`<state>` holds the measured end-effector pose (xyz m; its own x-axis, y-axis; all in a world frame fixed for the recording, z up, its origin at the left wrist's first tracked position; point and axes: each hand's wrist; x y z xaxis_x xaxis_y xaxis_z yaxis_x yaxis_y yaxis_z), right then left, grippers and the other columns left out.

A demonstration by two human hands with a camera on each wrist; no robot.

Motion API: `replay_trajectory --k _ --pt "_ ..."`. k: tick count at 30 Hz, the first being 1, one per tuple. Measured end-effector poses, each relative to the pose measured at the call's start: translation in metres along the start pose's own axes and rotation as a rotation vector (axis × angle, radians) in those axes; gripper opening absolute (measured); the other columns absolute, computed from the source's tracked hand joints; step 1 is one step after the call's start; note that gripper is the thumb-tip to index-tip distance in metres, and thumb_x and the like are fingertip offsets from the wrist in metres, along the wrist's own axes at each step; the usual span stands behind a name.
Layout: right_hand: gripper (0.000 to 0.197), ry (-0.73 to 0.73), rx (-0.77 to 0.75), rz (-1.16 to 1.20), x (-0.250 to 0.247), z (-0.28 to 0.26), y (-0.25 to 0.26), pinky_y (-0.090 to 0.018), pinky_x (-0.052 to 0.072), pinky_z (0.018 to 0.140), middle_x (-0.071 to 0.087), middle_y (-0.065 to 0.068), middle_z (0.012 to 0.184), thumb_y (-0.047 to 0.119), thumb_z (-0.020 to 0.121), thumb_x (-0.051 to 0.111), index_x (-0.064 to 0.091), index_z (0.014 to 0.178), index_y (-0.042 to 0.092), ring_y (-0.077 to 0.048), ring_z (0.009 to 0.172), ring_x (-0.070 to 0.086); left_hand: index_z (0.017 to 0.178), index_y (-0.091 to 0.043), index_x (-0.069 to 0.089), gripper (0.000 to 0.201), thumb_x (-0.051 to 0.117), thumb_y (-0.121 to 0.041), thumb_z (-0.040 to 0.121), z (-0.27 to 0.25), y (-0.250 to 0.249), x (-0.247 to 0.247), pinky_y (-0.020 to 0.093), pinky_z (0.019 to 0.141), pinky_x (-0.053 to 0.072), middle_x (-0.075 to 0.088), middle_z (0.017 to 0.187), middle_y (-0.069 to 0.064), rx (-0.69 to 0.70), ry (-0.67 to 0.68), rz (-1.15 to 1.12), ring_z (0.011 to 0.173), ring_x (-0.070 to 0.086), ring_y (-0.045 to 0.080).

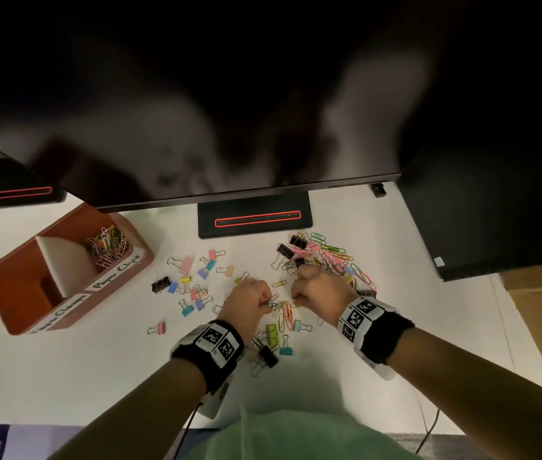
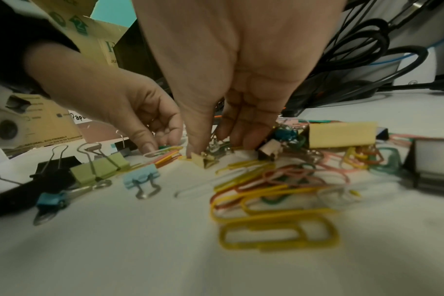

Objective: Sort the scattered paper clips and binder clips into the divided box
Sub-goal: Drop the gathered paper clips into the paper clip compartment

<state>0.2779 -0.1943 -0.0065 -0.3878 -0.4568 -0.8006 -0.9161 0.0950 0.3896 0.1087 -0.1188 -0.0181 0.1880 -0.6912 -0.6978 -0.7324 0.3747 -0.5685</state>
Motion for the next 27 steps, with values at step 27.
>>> replay_trajectory --k 27 --pt "0.025 -0.067 0.166 0.166 -0.010 -0.001 -0.007 -0.031 0.046 0.085 0.061 -0.006 0.111 0.013 0.089 0.050 0.063 0.111 0.013 -0.023 0.100 0.058 0.103 -0.010 0.062 0.021 0.064 -0.020 0.085 0.005 -0.012 -0.003 0.024 0.073 0.047 0.059 0.086 -0.001 0.146 0.097 0.046 0.073 0.050 0.010"
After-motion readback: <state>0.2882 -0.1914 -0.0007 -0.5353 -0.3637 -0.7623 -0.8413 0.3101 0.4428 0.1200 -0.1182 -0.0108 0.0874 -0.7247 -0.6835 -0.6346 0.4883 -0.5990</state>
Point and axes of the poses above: each hand's wrist, its own z-axis towards the middle knuckle, its own x-axis out of the palm, y = z × x
